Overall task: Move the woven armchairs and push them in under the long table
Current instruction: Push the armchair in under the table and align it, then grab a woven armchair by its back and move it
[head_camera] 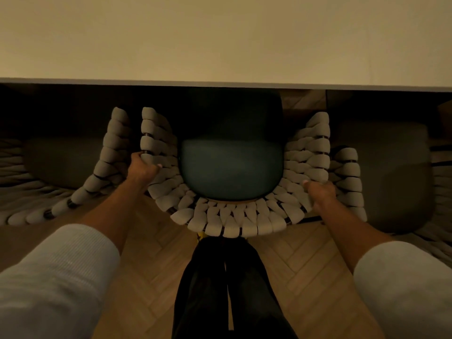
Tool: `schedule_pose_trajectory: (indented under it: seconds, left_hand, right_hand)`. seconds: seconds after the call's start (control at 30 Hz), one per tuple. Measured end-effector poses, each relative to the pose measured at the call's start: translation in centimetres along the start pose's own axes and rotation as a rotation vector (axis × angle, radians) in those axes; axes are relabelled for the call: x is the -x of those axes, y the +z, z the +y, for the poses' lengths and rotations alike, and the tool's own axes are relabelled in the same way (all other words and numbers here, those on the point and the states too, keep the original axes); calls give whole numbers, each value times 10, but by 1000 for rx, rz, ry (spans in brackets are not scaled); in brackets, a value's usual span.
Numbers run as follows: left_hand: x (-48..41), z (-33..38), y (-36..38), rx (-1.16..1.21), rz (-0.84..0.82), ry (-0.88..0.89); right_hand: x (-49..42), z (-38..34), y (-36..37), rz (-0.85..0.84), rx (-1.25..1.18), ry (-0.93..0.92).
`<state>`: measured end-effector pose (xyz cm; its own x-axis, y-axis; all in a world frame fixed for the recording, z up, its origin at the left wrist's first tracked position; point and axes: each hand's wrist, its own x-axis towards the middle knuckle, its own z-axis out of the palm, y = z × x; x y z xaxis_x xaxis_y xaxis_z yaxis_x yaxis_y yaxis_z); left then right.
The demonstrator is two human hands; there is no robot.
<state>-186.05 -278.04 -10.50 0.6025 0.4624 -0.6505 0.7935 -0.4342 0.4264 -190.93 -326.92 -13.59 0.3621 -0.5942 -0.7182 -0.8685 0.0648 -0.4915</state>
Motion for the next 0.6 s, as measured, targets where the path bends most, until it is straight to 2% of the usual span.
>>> schedule_pose_trajectory:
  seconds: [0.17, 0.3, 0.5, 0.6]
  left_hand:
    - [39, -12, 7, 20, -11, -30]
    - [73, -34, 7, 24, -14, 14]
    - [120, -48, 4, -101, -62, 56]
    - [134, -57, 0, -122, -111, 69]
  right_hand:
    - [20, 2, -9, -68, 124, -76]
    - [45, 11, -12, -79, 248, -138]
    - [80, 24, -20, -81, 402, -353]
    - [89, 36, -17, -69, 452, -370]
